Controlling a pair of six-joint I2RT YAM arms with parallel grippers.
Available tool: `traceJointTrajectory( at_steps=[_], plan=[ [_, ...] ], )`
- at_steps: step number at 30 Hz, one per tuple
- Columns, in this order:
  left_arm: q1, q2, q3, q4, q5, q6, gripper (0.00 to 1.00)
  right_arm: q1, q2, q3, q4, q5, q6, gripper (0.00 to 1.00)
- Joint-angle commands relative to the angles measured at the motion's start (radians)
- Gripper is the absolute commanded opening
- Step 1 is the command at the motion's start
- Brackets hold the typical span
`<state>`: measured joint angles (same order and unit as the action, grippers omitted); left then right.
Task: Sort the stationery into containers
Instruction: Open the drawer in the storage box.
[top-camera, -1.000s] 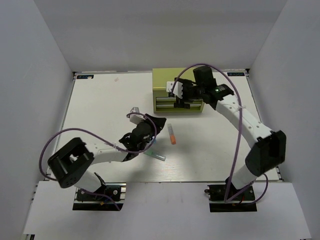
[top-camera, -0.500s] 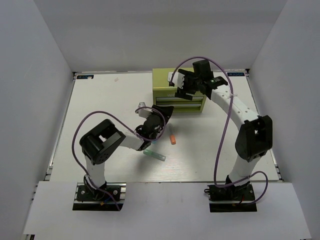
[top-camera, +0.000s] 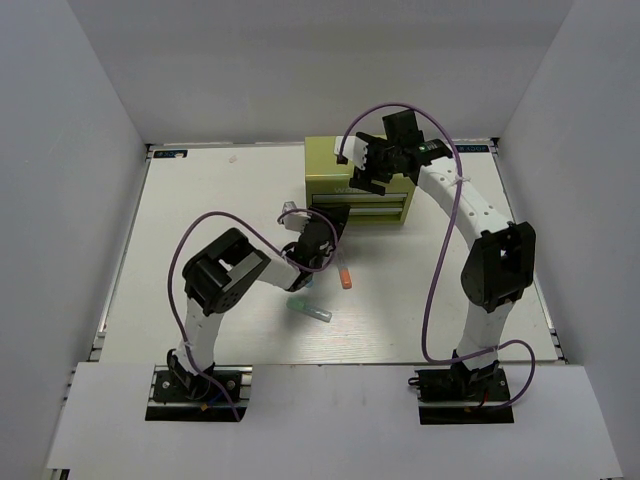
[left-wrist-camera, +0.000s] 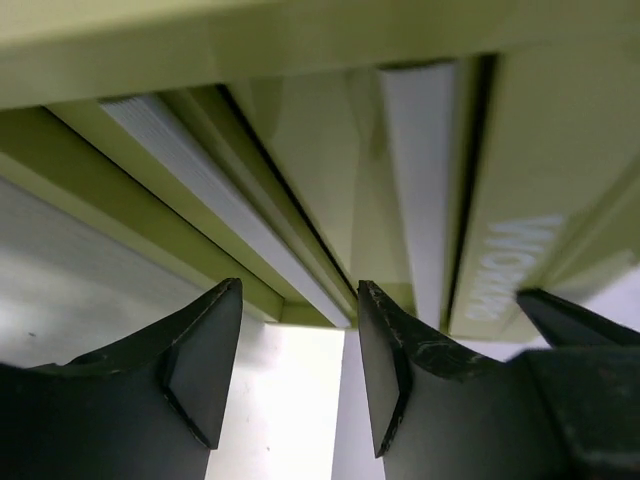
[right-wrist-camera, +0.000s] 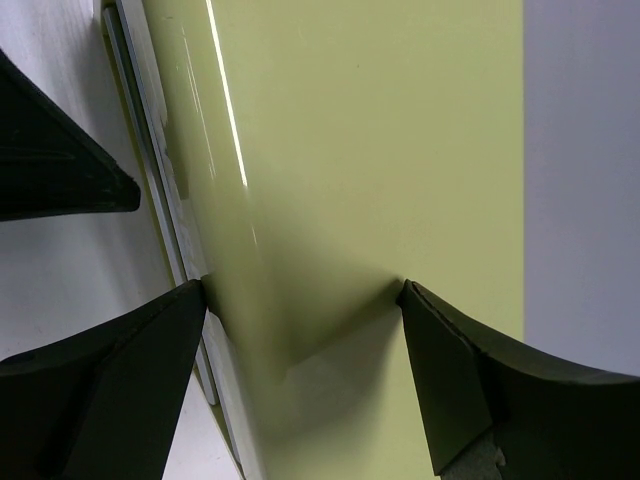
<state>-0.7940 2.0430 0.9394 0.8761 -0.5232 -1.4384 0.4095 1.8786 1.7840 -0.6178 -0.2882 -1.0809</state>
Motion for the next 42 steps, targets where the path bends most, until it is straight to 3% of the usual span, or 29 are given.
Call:
traceJointTrajectory(
  at_steps=[1, 5, 28, 38, 42],
  plan=[
    [0.006, 0.029, 0.045, 0.011, -0.035, -0.049, 0.57, -0.031, 0.03, 0.028, 0.015, 0.031, -0.001, 0.82],
    [0.006, 0.069, 0.067, 0.011, -0.054, -0.092, 0.5, -0.032, 0.03, 0.029, 0.006, 0.03, 0.003, 0.82],
    [0.024, 0.166, 0.142, 0.05, -0.103, -0.12, 0.52, -0.038, 0.06, 0.048, -0.019, 0.058, 0.01, 0.81],
    [0.024, 0.209, 0.16, 0.072, -0.112, -0.148, 0.44, -0.035, 0.073, 0.055, -0.051, 0.069, 0.019, 0.81],
    [0.033, 0.209, 0.16, 0.081, -0.121, -0.148, 0.35, -0.032, 0.076, 0.058, -0.062, 0.072, 0.018, 0.79]
  ],
)
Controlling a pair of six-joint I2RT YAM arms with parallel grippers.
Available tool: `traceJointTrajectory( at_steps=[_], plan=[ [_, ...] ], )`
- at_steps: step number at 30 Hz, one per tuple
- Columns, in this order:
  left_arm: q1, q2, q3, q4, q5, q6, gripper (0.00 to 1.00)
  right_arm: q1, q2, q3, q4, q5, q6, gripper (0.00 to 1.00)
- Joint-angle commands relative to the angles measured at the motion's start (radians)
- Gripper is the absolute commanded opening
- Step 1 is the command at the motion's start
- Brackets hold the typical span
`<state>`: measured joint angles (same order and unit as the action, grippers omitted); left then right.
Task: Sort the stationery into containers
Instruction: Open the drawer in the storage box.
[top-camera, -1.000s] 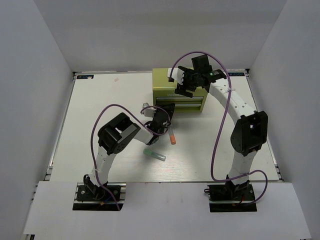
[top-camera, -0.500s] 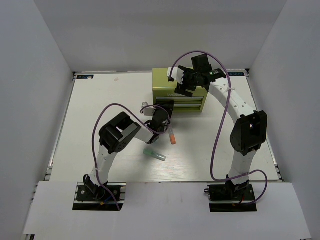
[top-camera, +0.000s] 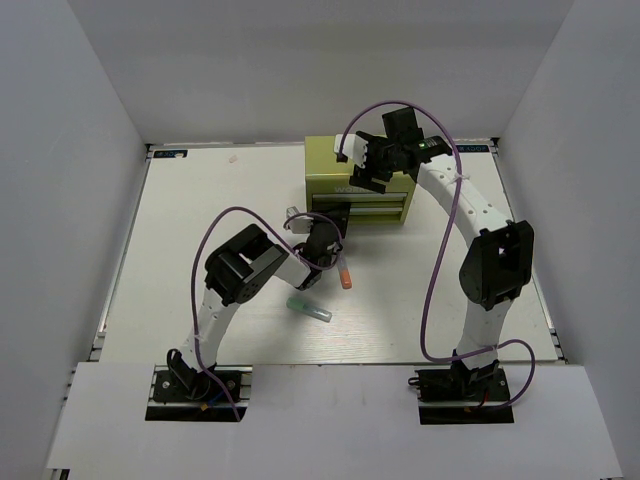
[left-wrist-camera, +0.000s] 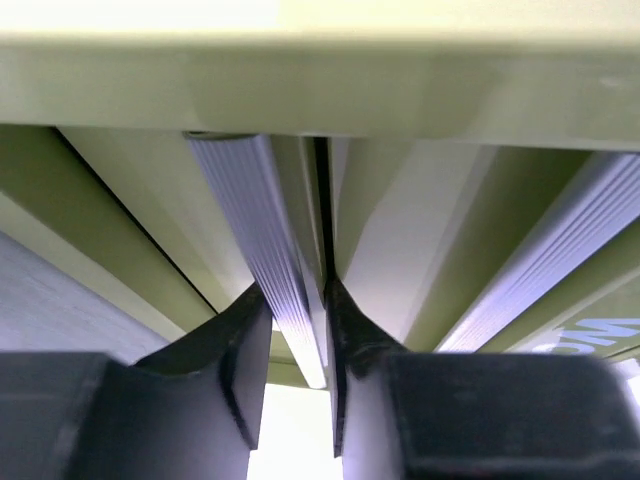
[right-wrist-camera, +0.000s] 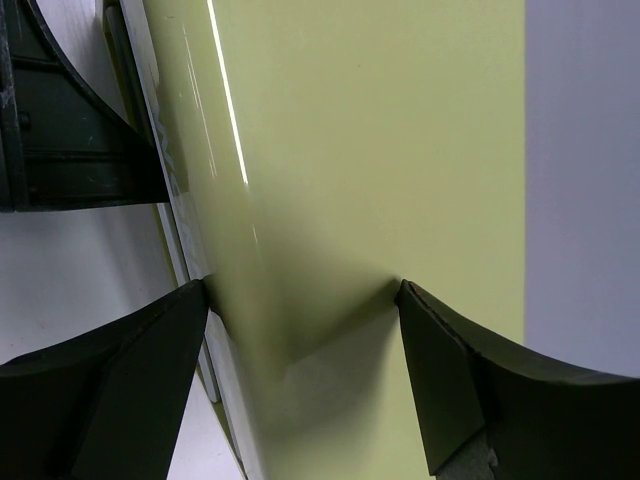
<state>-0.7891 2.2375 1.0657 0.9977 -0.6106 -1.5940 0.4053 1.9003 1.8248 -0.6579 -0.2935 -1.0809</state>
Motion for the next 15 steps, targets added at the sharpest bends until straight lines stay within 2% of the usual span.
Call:
traceJointTrajectory(
  at_steps=[1, 6, 8, 15],
  plan=[
    [0.028, 0.014, 0.034, -0.041, -0.034, 0.008, 0.32, -0.028, 0.055, 0.016, -0.022, 0.077, 0.018, 0.79],
    [0.028, 0.014, -0.012, -0.001, -0.012, 0.008, 0.06, -0.028, 0.066, 0.019, -0.039, 0.088, 0.016, 0.79],
    [0.019, 0.014, -0.044, 0.01, -0.012, 0.008, 0.0, -0.028, 0.074, 0.024, -0.048, 0.096, 0.019, 0.78],
    [-0.002, -0.048, -0.145, 0.044, 0.026, 0.008, 0.0, -0.029, 0.109, 0.07, -0.077, 0.135, 0.044, 0.77]
  ],
)
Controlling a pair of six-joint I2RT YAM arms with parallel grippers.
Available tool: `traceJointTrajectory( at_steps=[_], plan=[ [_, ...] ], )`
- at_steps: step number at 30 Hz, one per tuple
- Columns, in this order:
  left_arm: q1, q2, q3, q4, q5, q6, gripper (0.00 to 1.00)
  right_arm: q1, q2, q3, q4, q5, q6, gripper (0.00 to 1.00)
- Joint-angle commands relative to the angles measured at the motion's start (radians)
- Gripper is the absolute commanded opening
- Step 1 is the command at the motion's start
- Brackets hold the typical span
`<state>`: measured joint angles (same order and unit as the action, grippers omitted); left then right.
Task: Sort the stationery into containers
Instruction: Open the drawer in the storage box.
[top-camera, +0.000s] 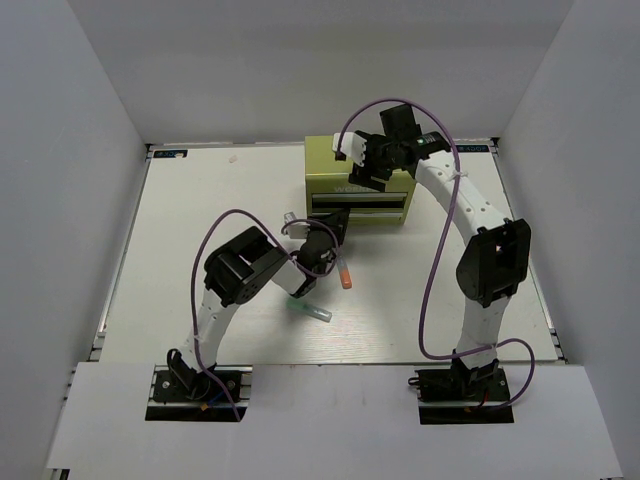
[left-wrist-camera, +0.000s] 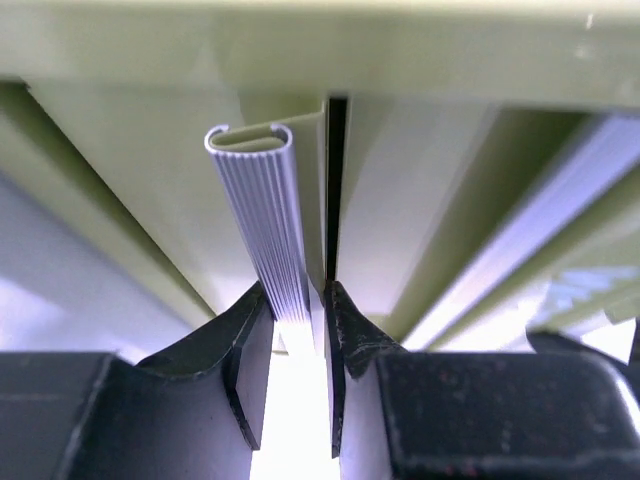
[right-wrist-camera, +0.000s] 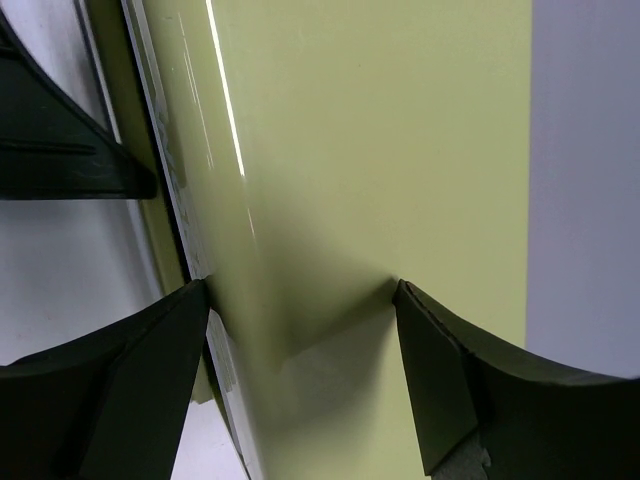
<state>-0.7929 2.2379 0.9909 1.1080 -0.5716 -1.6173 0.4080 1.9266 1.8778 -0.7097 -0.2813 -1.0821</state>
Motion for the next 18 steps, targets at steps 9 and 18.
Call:
traceJointTrajectory(
  at_steps=[9, 18],
  plan=[
    [-0.029, -0.158, -0.184, -0.1, 0.038, 0.031, 0.0, -0.029, 0.103, 0.026, -0.031, 0.157, 0.068, 0.77],
    [-0.039, -0.218, -0.228, -0.134, 0.047, 0.031, 0.24, -0.024, 0.086, 0.003, -0.042, 0.148, 0.082, 0.79]
  ],
)
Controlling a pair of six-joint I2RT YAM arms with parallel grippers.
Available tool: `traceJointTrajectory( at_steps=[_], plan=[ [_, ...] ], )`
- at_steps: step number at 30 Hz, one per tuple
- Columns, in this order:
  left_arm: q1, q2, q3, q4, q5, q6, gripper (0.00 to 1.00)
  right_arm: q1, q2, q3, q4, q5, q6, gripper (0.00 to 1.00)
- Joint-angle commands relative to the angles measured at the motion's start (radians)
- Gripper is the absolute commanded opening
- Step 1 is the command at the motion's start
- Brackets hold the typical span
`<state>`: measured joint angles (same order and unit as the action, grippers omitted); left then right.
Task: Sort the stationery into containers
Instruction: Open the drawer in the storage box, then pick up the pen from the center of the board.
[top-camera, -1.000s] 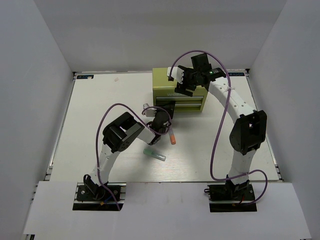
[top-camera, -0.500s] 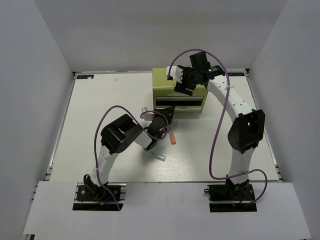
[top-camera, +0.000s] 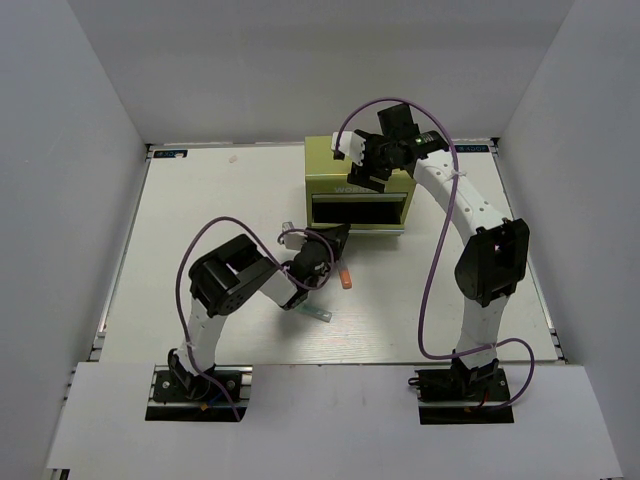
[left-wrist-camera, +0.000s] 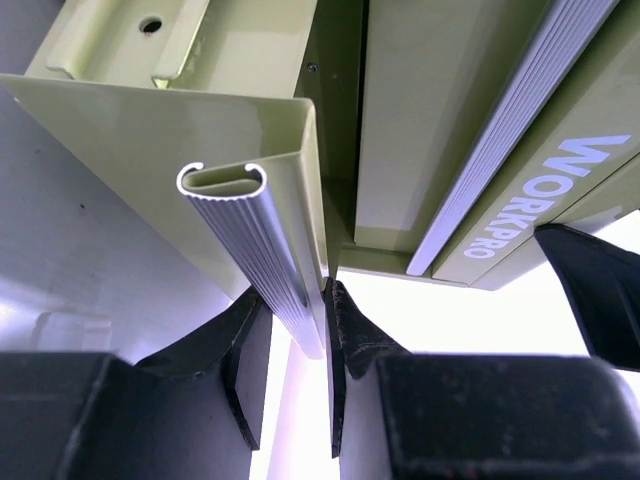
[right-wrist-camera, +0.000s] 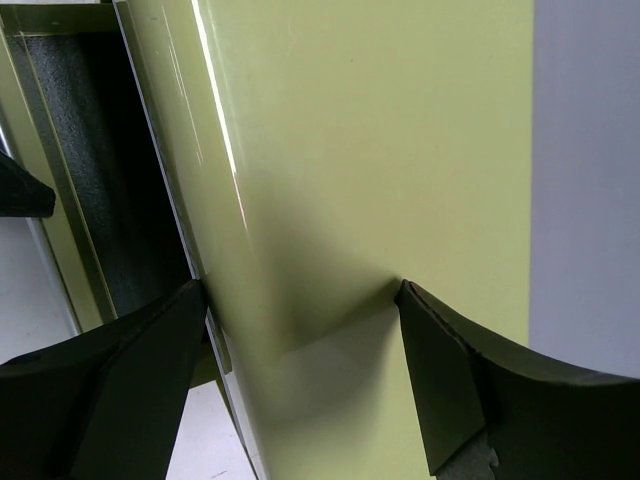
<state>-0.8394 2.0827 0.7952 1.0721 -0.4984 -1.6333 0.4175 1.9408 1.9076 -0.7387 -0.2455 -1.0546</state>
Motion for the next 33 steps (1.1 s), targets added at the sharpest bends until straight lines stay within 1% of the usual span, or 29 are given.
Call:
traceJointTrajectory(
  at_steps=[1, 3, 4, 6, 7, 11, 13, 14, 15, 19, 21, 22, 23, 26, 27, 28, 29, 30, 31, 32, 33],
  plan=[
    [0.008, -0.062, -0.033, -0.109, -0.026, 0.047, 0.26, -0.04, 0.066, -0.03, -0.014, 0.111, 0.056, 0.79],
    [0.008, -0.075, -0.033, -0.109, -0.016, 0.047, 0.35, -0.036, 0.061, -0.035, -0.017, 0.114, 0.057, 0.79],
    [0.008, -0.085, -0.033, -0.109, -0.015, 0.047, 0.5, -0.036, 0.063, -0.036, -0.019, 0.109, 0.059, 0.79],
    [0.008, -0.099, -0.033, -0.13, -0.015, 0.047, 0.65, -0.037, 0.057, -0.041, -0.021, 0.106, 0.064, 0.79],
    [0.008, -0.108, -0.033, -0.13, -0.006, 0.047, 0.77, -0.037, 0.055, -0.041, -0.016, 0.103, 0.067, 0.81],
    [0.008, -0.148, -0.042, -0.143, 0.012, 0.098, 0.9, -0.034, 0.035, -0.055, -0.019, 0.092, 0.07, 0.81],
    [0.008, -0.165, -0.051, -0.143, 0.012, 0.111, 0.9, -0.033, 0.018, -0.071, -0.018, 0.081, 0.07, 0.82],
    [0.008, -0.182, -0.051, -0.143, 0.024, 0.124, 0.93, -0.034, 0.009, -0.076, -0.016, 0.077, 0.07, 0.82],
    [0.008, -0.193, -0.051, -0.143, 0.035, 0.124, 0.93, -0.036, -0.003, -0.088, -0.018, 0.072, 0.07, 0.82],
    [0.008, -0.269, -0.06, -0.221, 0.072, 0.153, 0.94, -0.036, -0.068, -0.133, -0.008, 0.057, 0.07, 0.82],
    [0.008, -0.329, -0.06, -0.299, 0.098, 0.153, 0.94, -0.037, -0.092, -0.172, 0.007, 0.054, 0.065, 0.82],
    [0.008, -0.351, -0.071, -0.325, 0.124, 0.153, 0.94, -0.037, -0.129, -0.2, 0.018, 0.055, 0.059, 0.82],
    [0.008, -0.399, -0.071, -0.406, 0.139, 0.153, 0.94, -0.039, -0.141, -0.228, 0.034, 0.057, 0.056, 0.82],
    [0.008, -0.489, -0.08, -0.552, 0.182, 0.182, 0.94, -0.034, -0.213, -0.281, 0.047, 0.058, 0.053, 0.82],
    [0.008, -0.522, -0.089, -0.649, 0.196, 0.197, 0.93, -0.039, -0.224, -0.289, 0.048, 0.048, 0.054, 0.82],
    [0.008, -0.592, -0.09, -0.71, 0.196, 0.22, 0.93, -0.039, -0.239, -0.301, 0.047, 0.037, 0.057, 0.82],
    [0.008, -0.627, -0.09, -0.777, 0.207, 0.22, 0.91, -0.039, -0.288, -0.341, 0.051, 0.011, 0.065, 0.82],
    [0.008, -0.659, -0.09, -0.943, 0.207, 0.22, 0.88, -0.037, -0.307, -0.358, 0.053, -0.004, 0.071, 0.82],
    [0.022, -0.688, -0.08, -1.036, 0.216, 0.23, 0.84, -0.039, -0.327, -0.399, 0.059, -0.062, 0.074, 0.77],
    [0.022, -0.731, -0.058, -1.131, 0.204, 0.23, 0.81, -0.033, -0.388, -0.453, 0.062, -0.083, 0.1, 0.73],
    [0.031, -0.748, -0.047, -1.297, 0.186, 0.23, 0.78, -0.029, -0.408, -0.505, 0.056, -0.109, 0.108, 0.68]
  ],
)
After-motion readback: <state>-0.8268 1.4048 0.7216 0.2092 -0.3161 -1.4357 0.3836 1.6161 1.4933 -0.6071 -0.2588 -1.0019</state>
